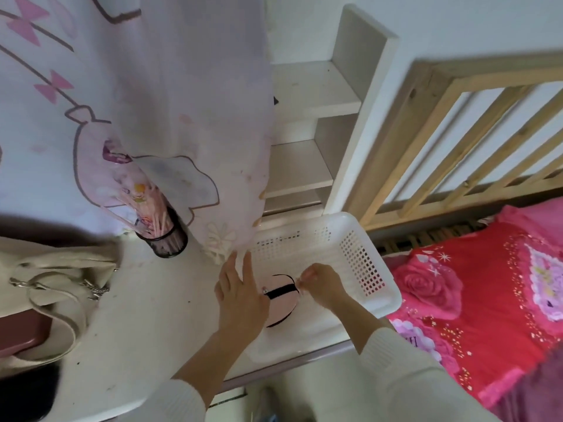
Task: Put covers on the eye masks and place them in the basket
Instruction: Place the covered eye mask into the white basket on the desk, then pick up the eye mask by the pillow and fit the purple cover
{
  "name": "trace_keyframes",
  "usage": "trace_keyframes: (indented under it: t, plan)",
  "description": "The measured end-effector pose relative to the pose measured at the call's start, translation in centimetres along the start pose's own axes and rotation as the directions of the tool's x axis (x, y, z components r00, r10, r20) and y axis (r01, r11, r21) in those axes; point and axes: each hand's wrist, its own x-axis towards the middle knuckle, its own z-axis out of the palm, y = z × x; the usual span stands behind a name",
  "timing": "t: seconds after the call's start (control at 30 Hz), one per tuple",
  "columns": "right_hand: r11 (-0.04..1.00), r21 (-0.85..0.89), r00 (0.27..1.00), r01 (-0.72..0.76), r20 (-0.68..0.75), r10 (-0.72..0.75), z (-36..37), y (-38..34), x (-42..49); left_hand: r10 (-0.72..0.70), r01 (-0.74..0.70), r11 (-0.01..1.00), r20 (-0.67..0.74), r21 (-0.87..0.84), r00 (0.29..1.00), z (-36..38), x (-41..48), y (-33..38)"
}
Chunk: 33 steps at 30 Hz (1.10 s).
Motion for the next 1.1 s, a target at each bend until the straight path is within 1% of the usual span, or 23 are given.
trace_keyframes:
  t: [0.07,0.1,0.17,0.23,0.37,0.47,0.53,0.6,0.7,0.8,0.87,0.97,1.1]
  plan:
    - [0.998,0.025,0.998,0.056,-0.029,-0.056,-2.6,0.0,-0.5,0.094,-0.094,0.996,0.003,-0.010,0.996,-0.3,1.3,2.4]
    - [0.996,0.044,0.995,0.078,-0.066,-0.075,-4.2,0.2,-0.8,0.135,-0.135,0.990,0.012,-0.029,0.991,-0.3,2.1,4.0]
    - [0.991,0.085,0.981,0.107,-0.170,-0.092,-7.7,1.2,-1.9,0.224,-0.221,0.973,0.038,-0.064,0.974,0.2,3.6,7.8]
    - [0.989,0.097,0.956,0.109,-0.284,-0.078,-11.8,3.0,-3.4,0.323,-0.317,0.945,0.072,-0.086,0.944,1.5,4.5,12.6]
    - [0.994,0.108,0.885,0.013,-0.464,0.039,-19.9,9.5,-7.6,0.550,-0.533,0.833,0.128,-0.145,0.825,6.0,3.1,23.1]
    - [0.982,0.173,0.844,-0.078,-0.513,0.158,-24.6,15.2,-10.5,0.652,-0.640,0.758,0.196,-0.127,0.733,10.1,0.6,29.5]
    - [0.967,0.219,0.792,-0.133,-0.562,0.237,-28.3,20.2,-12.4,0.712,-0.713,0.691,0.282,-0.121,0.643,14.0,-1.8,34.4]
    - [0.944,0.278,0.745,-0.177,-0.589,0.313,-31.8,25.3,-13.9,0.725,-0.745,0.656,0.373,-0.117,0.580,17.9,-4.3,38.7]
    - [0.901,0.354,0.703,-0.251,-0.573,0.421,-35.9,33.1,-15.8,0.673,-0.722,0.681,0.493,-0.123,0.552,23.3,-8.1,43.6]
    - [0.840,0.419,0.653,-0.345,-0.535,0.536,-38.8,39.8,-17.4,0.628,-0.725,0.681,0.591,-0.103,0.506,27.9,-11.3,47.0]
    - [0.799,0.451,0.623,-0.397,-0.507,0.596,-40.8,43.8,-17.8,0.618,-0.734,0.669,0.632,-0.112,0.467,30.5,-12.4,49.6]
    - [0.733,0.503,0.601,-0.458,-0.433,0.672,-43.6,48.5,-17.0,0.597,-0.755,0.647,0.687,-0.107,0.414,34.3,-12.4,53.6]
    - [0.666,0.544,0.561,-0.510,-0.376,0.737,-47.2,53.2,-13.9,0.604,-0.783,0.614,0.698,-0.100,0.384,39.7,-10.6,58.9]
